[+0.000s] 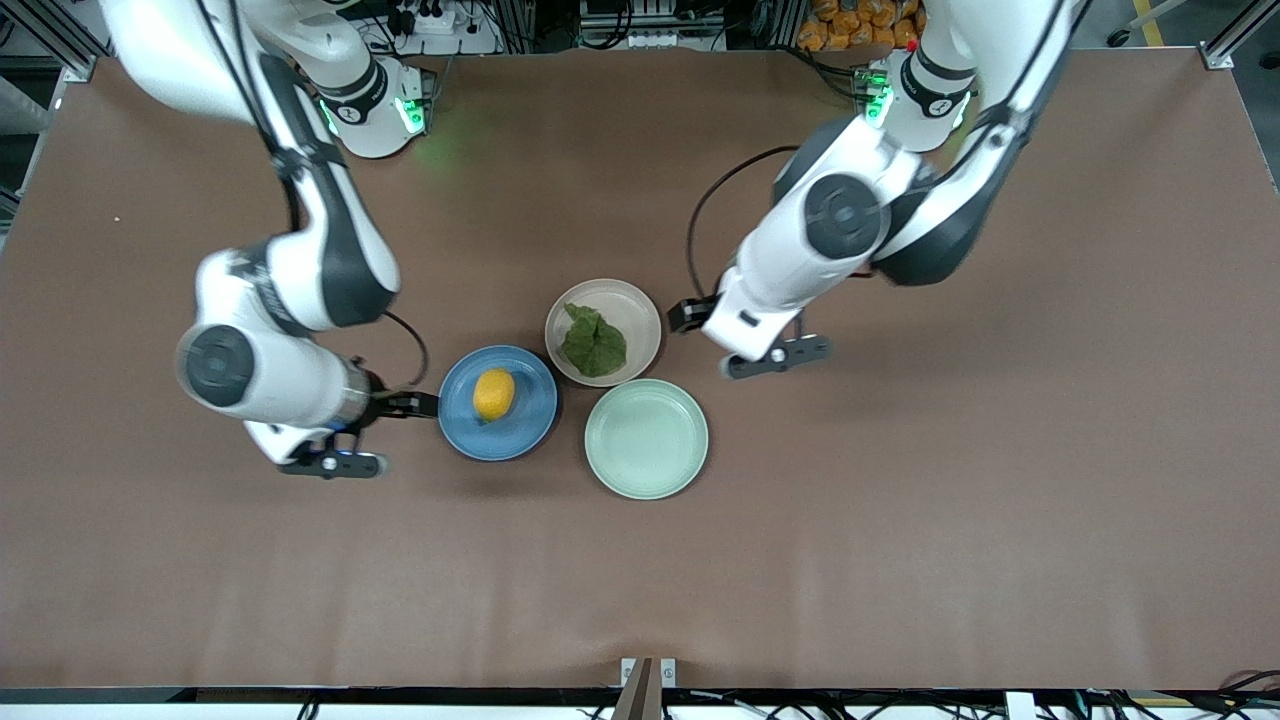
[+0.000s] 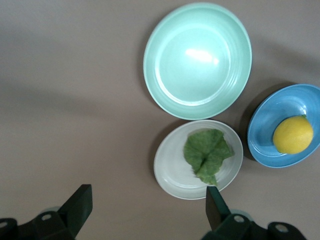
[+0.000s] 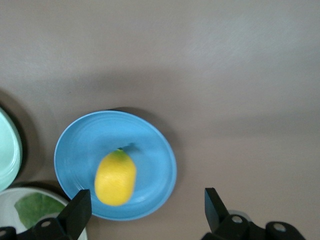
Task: Pick lemon and lettuce from blue and beige plates
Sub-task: 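Reach the right gripper to the lemon while the left gripper reaches the lettuce, then close the right gripper on the lemon while the left gripper grasps the lettuce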
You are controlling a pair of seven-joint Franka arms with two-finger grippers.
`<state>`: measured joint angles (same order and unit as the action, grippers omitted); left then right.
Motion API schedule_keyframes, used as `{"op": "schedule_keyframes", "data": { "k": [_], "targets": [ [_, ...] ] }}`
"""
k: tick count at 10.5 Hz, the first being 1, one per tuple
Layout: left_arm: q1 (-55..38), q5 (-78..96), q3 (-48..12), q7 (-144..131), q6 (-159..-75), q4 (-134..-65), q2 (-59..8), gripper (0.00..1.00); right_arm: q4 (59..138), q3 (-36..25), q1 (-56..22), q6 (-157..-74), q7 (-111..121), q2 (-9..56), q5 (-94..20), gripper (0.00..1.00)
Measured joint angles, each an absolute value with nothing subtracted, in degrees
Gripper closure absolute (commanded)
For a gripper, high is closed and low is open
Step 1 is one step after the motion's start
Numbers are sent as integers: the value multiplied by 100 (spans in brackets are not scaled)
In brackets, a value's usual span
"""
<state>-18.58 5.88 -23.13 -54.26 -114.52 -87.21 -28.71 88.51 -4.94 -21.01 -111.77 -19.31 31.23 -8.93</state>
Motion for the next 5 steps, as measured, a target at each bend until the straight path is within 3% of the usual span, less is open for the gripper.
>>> {"op": "schedule_keyframes", "data": {
  "k": [5],
  "targets": [
    [-2494,590,-2385,-7560,-12393,-8711,-3789,0,8921,-490,-2537,-11530,-2789,3709,-904,0]
  ]
}}
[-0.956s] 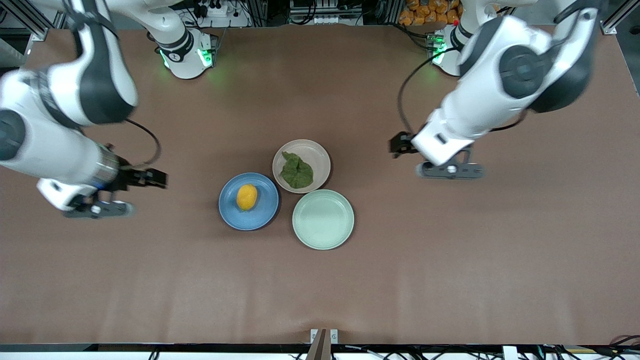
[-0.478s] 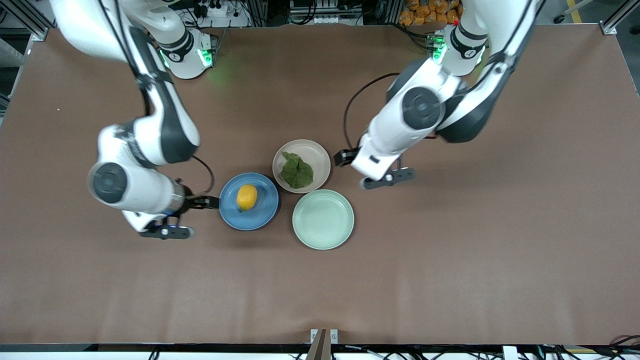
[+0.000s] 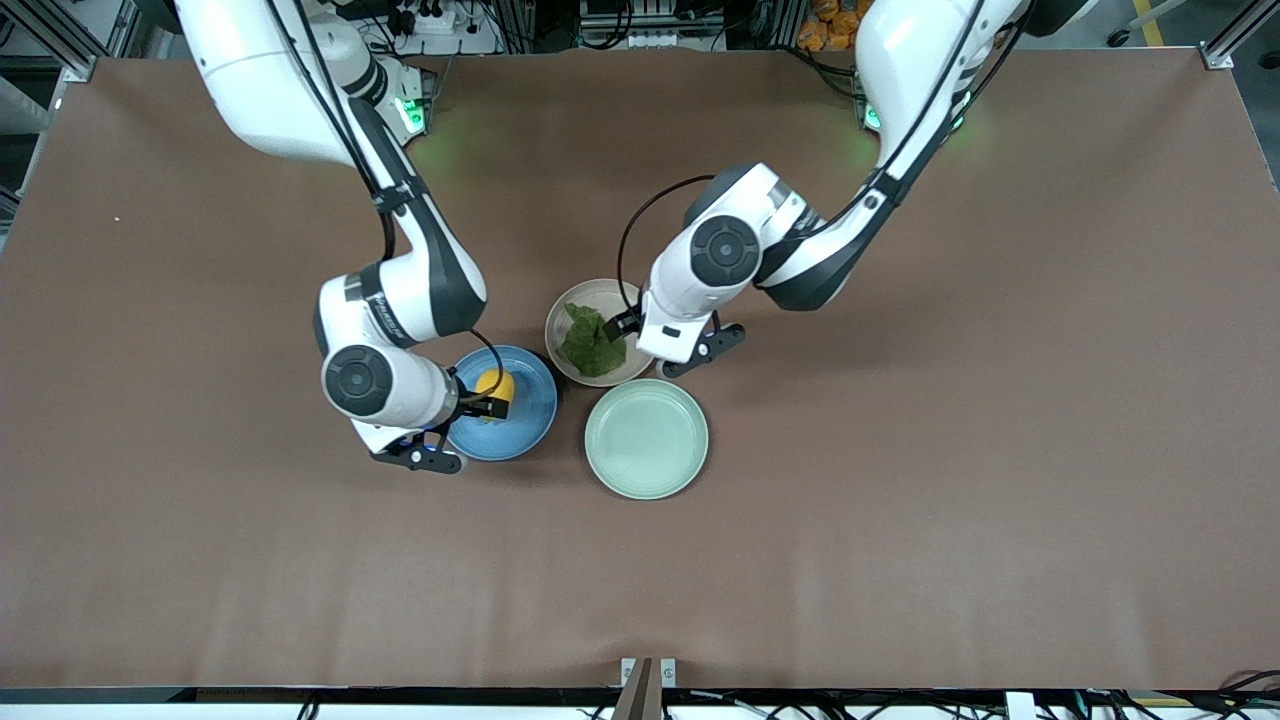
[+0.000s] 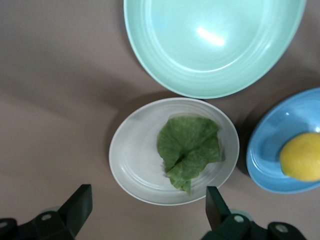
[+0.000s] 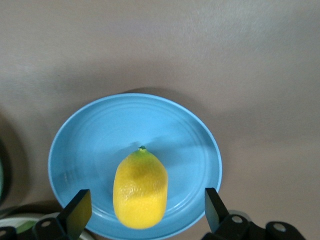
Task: Pick lemon and lettuce from blue and beige plates
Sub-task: 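Close the right gripper on the lemon while the left gripper grasps the lettuce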
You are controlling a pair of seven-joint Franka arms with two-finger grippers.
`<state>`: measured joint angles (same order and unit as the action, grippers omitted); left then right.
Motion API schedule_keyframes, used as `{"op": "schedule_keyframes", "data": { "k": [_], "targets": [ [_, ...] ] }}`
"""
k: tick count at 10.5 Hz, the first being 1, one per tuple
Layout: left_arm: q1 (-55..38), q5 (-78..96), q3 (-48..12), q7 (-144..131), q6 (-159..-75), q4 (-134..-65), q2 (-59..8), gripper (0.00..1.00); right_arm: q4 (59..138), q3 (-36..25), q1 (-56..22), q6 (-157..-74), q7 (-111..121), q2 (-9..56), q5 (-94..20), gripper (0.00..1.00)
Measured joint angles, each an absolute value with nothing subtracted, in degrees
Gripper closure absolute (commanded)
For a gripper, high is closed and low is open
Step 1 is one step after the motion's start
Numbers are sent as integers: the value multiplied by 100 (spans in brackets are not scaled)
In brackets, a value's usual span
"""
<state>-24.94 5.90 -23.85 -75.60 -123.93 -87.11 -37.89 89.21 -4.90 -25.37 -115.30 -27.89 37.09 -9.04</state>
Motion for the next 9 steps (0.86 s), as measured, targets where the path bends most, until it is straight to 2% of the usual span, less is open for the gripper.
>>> {"op": "schedule_keyframes", "data": {
  "k": [6,9],
  "targets": [
    [-2823,591,-2495,-9200,-13540,-8708,-4529,0,8927,-468,-2515,-11549,-2826,4001,-1433,0],
    [-2963,591,-2507,-9518,-13777,-8702,-4821,1,8928,-436,-2519,-11555,-2826,4110,-1458,0]
  ]
}}
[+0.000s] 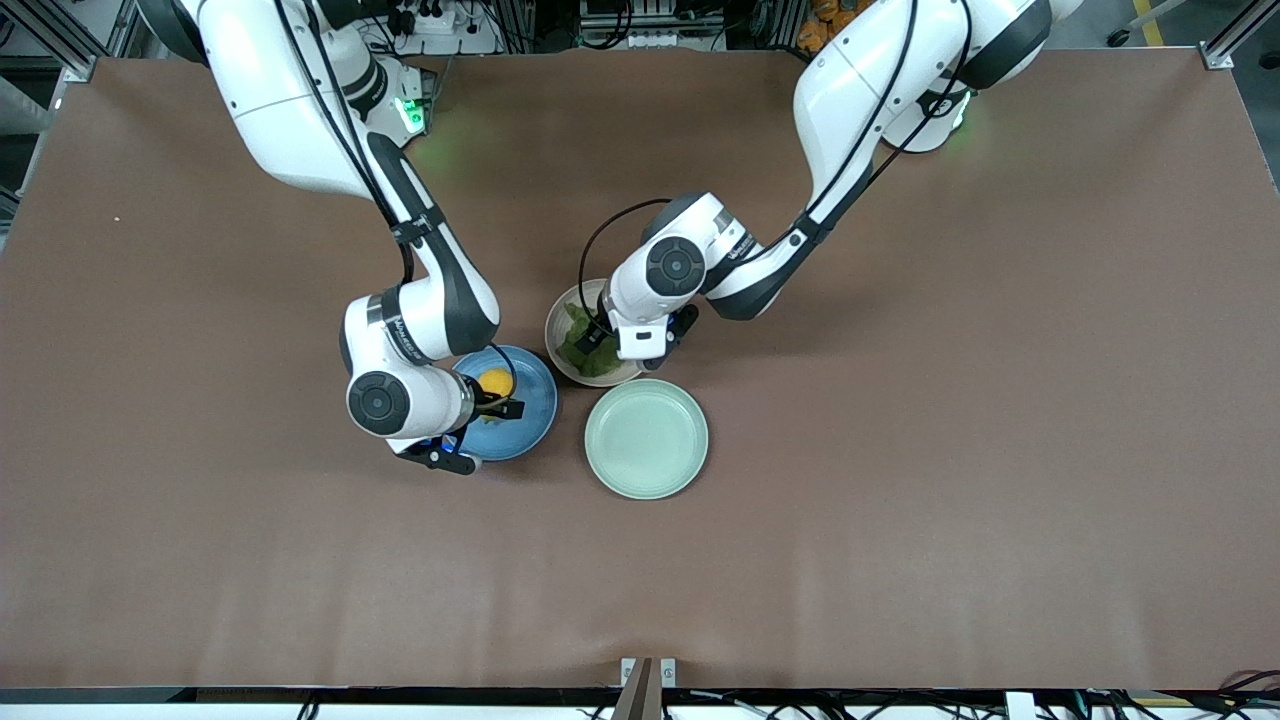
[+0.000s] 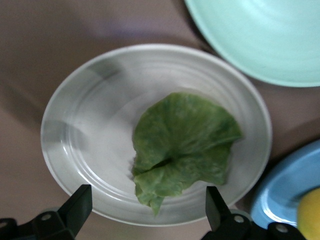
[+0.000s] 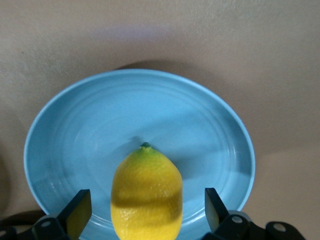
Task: Pick lemon and lettuce from blue and beige plates
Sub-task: 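Close the right gripper on the lemon while the left gripper grasps the lettuce, then lift the lemon off the blue plate while the left gripper lifts the lettuce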
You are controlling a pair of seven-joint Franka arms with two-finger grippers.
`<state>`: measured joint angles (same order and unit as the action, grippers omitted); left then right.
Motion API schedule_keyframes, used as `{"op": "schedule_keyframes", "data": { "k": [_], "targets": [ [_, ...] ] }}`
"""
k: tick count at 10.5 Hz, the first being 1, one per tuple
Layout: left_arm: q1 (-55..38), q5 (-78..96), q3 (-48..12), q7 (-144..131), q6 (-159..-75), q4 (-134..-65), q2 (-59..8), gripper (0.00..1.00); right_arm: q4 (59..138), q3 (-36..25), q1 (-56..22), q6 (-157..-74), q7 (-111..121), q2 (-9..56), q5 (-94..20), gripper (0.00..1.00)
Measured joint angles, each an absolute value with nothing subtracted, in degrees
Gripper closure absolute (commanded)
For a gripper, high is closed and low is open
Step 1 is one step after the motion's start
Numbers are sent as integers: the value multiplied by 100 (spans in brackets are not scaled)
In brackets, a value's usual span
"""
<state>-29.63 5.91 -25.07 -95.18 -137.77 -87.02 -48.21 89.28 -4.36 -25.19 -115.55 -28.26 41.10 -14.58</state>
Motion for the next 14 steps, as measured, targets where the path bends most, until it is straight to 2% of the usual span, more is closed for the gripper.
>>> {"op": "schedule_keyframes", "data": {
  "k": [3,4,5,8,9,10,11,14],
  "targets": [
    [-3065,591,-2510,-9647,-13971,-8695,-5040,11,8929,-421,-2518,-11555,-2826,4172,-1460,43],
    [-3075,591,-2510,-9673,-14026,-8685,-5084,18,8929,-417,-2516,-11555,-2826,4180,-1463,53],
    [-3075,591,-2510,-9711,-14125,-8663,-5121,21,8921,-413,-2512,-11546,-2826,4180,-1465,66],
    [-3076,591,-2510,-9793,-14203,-8517,-5232,22,8885,-389,-2505,-11550,-2825,4181,-1479,84],
    [-3083,591,-2510,-9793,-14226,-8497,-5267,25,8789,-385,-2497,-11471,-2817,4178,-1480,95],
    [-3101,591,-2511,-9794,-14263,-8491,-5295,30,8596,-404,-2469,-11206,-2757,4169,-1479,98],
    [-3121,591,-2511,-9794,-14282,-8485,-5311,37,8362,-495,-2433,-10879,-2597,4141,-1476,99],
    [-3136,591,-2511,-9799,-14294,-8469,-5349,87,8047,-1305,-2332,-10122,-1285,4031,-1481,100]
  ]
}}
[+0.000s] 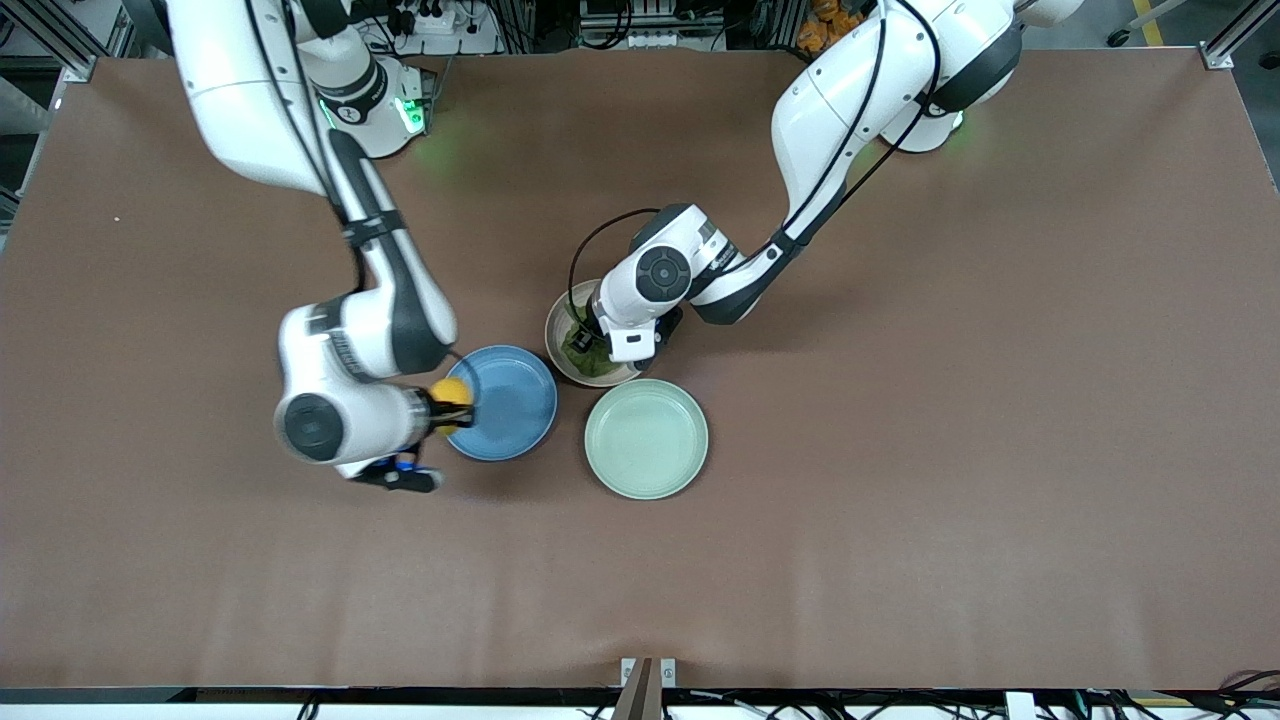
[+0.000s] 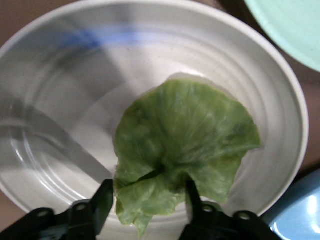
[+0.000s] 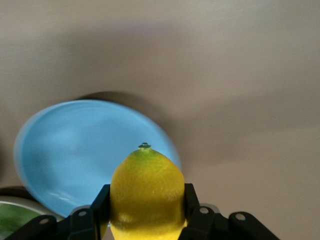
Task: Pick lemon and lettuce from blue and beige plates
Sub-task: 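Lift the lemon off the blue plate while the left gripper lifts the lettuce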
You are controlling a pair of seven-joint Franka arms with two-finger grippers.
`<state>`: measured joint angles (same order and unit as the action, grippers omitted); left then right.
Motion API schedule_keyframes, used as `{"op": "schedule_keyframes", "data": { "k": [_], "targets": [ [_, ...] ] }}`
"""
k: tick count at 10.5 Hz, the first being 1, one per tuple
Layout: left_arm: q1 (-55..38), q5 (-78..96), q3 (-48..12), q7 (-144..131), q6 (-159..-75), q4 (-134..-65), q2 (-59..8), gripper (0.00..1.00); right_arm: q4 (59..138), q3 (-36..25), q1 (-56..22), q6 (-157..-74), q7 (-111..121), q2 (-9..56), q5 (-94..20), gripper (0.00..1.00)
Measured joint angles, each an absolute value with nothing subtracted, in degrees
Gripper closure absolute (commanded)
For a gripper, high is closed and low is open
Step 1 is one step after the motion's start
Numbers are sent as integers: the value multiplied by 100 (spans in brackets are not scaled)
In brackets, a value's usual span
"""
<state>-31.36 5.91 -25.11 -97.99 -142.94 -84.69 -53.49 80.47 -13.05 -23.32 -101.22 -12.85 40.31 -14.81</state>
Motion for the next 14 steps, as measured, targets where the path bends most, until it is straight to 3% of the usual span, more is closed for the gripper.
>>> {"op": "schedule_keyframes", "data": {
  "k": [1,6,9,12,13,14],
  "targets": [
    [-3136,591,-2511,-9799,-14296,-8462,-5358,100,8052,-1529,-2284,-9994,-989,4033,-1482,100],
    [-3051,591,-2511,-9799,-14191,-8298,-5313,100,8468,-2022,-2006,-9853,-712,4076,-1482,100],
    [-2915,270,-2517,-9795,-13193,-8175,-4823,100,8547,-2062,-1383,-9868,-399,4111,-1478,100],
    [-2804,-341,-2524,-9718,-12124,-8132,-3899,100,8672,-2062,-1010,-9977,-256,4260,-1437,100],
    [-2775,-542,-2517,-9582,-11797,-8137,-3599,100,8758,-2052,-1024,-10109,-247,4324,-1437,84],
    [-2714,-724,-2508,-9392,-11496,-8143,-3362,100,8806,-2037,-1055,-10170,-247,4370,-1437,58]
  ]
}}
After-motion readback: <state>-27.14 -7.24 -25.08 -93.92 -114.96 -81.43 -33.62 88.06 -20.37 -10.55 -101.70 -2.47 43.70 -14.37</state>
